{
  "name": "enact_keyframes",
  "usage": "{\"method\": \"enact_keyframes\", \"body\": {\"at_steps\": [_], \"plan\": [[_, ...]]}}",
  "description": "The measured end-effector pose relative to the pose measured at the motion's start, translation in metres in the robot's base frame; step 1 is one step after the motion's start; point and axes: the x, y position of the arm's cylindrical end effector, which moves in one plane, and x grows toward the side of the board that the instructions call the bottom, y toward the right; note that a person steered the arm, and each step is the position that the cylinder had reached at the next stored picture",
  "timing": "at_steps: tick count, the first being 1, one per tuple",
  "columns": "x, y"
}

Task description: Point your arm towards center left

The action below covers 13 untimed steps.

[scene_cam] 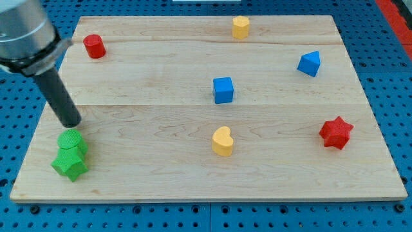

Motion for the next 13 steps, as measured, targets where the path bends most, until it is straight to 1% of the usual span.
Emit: {"method": "enact_keyframes", "body": {"at_steps": [1, 2, 3, 4, 5, 6, 12, 13], "plan": [[0.004, -0.048], [0.015, -0.060], [0.045, -0.047], [0.041, -0.059], [0.018, -0.052], [0.008, -0.048], [0.000, -0.040], [0.000, -0.025]]}}
